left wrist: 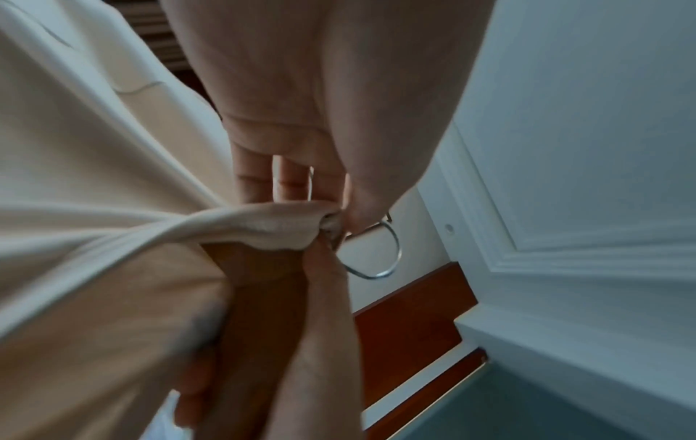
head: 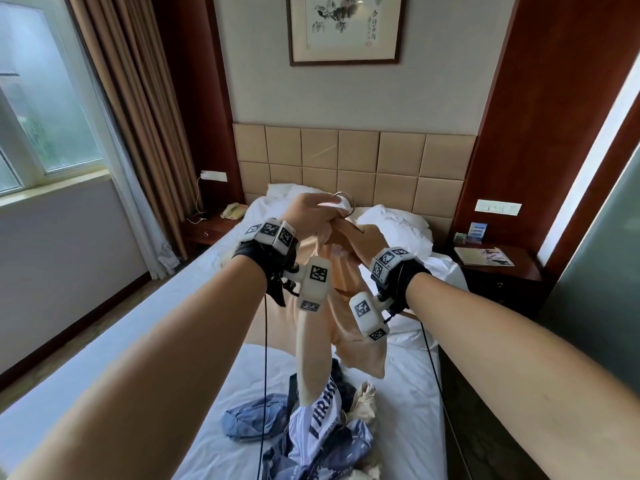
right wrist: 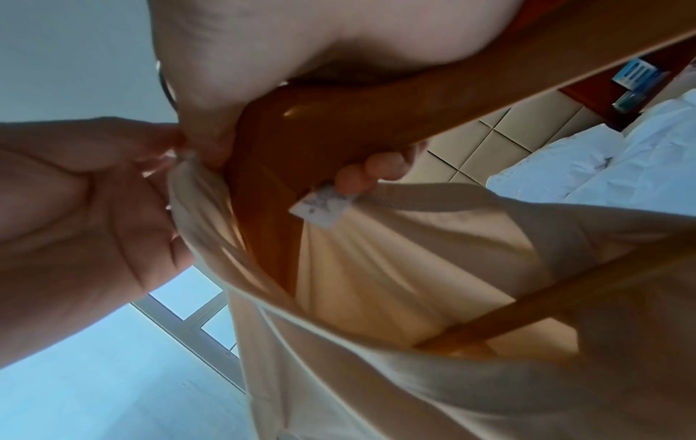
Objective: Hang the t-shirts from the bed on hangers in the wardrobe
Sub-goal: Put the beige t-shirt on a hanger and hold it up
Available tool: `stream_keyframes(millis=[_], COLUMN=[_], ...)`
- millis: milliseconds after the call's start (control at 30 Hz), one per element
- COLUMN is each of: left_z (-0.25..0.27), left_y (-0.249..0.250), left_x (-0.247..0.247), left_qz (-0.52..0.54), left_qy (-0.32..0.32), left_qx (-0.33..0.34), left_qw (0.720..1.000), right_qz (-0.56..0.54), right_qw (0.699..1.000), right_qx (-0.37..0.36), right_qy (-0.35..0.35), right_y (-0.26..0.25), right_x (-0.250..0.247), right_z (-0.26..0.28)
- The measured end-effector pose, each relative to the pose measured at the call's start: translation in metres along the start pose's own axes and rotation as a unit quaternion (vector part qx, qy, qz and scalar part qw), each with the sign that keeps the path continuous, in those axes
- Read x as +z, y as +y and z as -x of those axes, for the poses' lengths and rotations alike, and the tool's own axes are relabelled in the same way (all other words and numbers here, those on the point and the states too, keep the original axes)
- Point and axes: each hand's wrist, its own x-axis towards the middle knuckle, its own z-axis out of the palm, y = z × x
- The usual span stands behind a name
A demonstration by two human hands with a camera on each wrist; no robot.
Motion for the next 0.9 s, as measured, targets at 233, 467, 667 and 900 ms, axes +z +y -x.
stream_keyframes(millis=[233,467,667,900], left_z=[-0.001,-0.006,0.002,0.000], left_y=[0.000,-0.004,0.003,-0.008], left_x=[-0.003,0.000,-0.001,0.008], left_qz=[-0.247,-0.202,-0.076,-0.117], left_qy=[-0.025,-0.113,-0.150,-0.152], left_qx=[0.035,-0.052,-0.064,-0.046], left_qw=[0.968,0.971,0.984,0.980], right_qz=[-0.004,-0.060,-0.033,0.095], right_qw=[1.000,0.996,0.992,0.979], right_qx=[-0.003,0.008,-0.011,-0.049], right_qy=[-0.018,-0.066,-0.120,-0.174], right_y=[-0.003,-0.006,-0.006,-0.016], right_x=[-0.010,-0.003,-0.005,-0.022], right_z=[0.000,0.005,0.000,0.004])
